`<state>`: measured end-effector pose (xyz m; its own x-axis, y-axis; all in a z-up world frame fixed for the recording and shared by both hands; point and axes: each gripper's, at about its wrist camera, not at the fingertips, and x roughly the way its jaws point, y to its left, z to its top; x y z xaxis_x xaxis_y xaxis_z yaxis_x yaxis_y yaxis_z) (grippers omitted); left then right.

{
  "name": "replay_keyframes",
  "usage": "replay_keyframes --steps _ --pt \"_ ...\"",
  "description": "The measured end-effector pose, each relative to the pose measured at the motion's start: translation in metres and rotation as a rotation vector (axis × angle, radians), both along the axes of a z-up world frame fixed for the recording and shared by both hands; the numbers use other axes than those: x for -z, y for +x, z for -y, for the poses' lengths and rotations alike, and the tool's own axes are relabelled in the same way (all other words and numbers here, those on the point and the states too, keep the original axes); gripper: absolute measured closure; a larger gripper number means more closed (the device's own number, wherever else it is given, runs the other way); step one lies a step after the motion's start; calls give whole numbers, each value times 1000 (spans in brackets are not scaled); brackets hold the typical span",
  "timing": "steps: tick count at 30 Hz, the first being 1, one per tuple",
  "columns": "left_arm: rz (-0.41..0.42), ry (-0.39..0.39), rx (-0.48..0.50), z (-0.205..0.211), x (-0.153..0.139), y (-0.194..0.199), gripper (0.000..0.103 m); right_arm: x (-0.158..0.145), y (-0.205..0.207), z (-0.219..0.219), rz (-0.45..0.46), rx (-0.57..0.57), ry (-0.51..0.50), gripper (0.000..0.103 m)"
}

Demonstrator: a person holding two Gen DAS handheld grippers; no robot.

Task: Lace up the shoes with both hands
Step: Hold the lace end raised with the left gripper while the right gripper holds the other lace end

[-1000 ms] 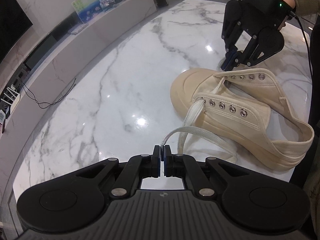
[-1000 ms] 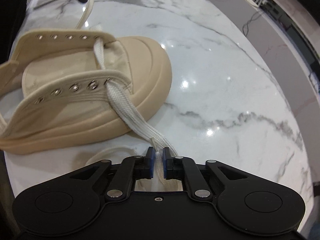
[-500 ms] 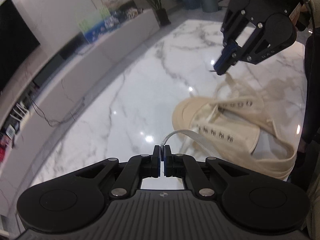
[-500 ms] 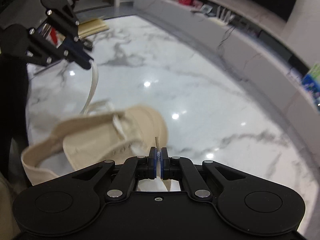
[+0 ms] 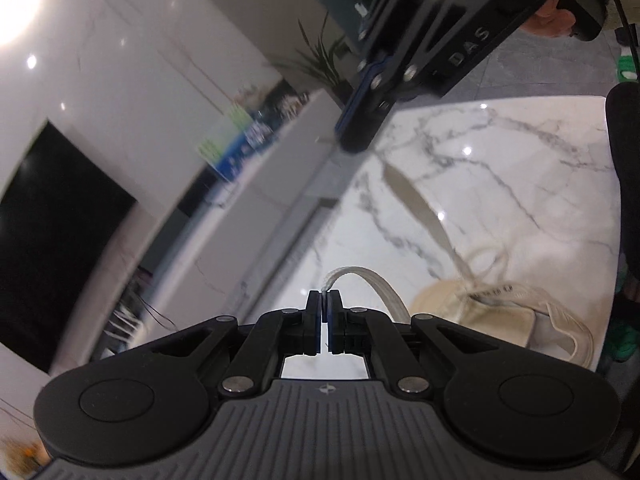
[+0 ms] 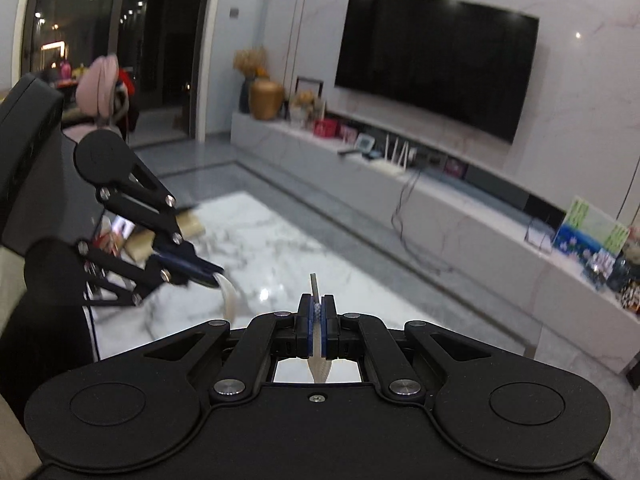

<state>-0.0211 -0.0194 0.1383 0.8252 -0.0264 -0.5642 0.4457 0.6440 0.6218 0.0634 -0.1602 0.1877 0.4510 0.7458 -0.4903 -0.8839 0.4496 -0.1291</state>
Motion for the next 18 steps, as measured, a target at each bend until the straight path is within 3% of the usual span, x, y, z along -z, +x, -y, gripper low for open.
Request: replay_keyframes --steps 7,13,18 --pt "116 34 27 23 -35 -5 101 -28 -13 -5 5 -10 17 101" --pt "152 40 58 36 -48 -2 101 -40 -14 -4 27 24 33 101" --pt "171 49 48 38 -59 5 101 -52 -22 1 105 59 54 101"
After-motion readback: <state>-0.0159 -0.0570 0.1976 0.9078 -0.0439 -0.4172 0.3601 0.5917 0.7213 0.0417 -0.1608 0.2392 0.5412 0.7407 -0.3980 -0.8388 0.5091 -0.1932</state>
